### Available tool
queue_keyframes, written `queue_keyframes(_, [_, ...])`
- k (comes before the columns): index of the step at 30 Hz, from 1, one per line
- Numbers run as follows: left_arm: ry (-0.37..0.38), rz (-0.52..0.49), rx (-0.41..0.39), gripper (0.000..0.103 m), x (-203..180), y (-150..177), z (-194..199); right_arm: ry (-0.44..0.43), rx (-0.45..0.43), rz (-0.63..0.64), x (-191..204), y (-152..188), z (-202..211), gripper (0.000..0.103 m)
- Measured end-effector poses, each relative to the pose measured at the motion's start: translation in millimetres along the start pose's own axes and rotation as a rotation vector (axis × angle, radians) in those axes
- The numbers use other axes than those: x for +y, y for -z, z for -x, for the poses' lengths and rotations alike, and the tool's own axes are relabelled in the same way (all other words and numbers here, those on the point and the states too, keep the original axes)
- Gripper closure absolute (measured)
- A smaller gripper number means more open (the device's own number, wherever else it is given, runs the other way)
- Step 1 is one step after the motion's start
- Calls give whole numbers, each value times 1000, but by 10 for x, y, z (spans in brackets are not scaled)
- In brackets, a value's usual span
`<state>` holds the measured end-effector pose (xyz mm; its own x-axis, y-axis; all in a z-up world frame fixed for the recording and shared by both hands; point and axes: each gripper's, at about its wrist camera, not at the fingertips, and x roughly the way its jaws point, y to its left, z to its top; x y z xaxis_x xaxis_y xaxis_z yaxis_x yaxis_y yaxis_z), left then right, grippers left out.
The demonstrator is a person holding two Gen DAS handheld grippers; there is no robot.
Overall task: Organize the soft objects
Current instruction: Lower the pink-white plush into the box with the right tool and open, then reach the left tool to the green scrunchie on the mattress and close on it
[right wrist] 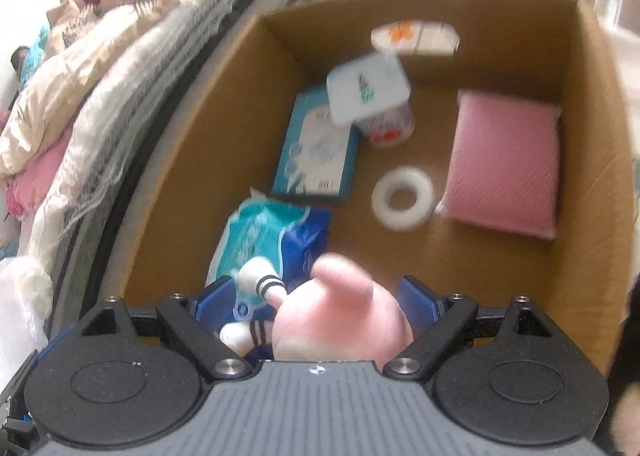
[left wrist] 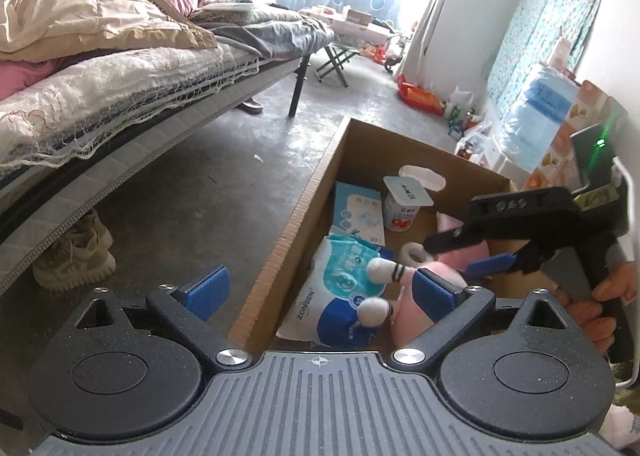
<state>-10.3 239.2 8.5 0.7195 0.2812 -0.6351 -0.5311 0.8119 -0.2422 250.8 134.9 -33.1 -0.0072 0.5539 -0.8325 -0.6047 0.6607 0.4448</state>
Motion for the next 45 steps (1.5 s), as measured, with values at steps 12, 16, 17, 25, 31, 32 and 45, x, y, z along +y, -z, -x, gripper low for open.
queue_keyframes(12, [7,5,4,5,-40,26,9,-2,-18,20,7,-20,-48,16])
queue_keyframes(16, [2,0,1,5,-45,6,19,-29,0,26,71,13,-48,15])
queue_keyframes(17, [4,0,0,5,-49,1,22,-37,10,27,88,27,-38,15])
queue_keyframes(25, [4,-2,0,5,-105,1,28,-72,29,35,82,81,35,13])
queue_keyframes(31, [2,-11,-10,5,-139,-12,111,-135,-46,20,-55,115,341,12])
queue_keyframes(32, [5,-13,-14,5,-154,-13,136,-152,-68,18,-80,139,435,12])
queue_keyframes(45, [149,-145,-16,4,-835,70,409,-245,-475,-38,-776,1323,2094,0])
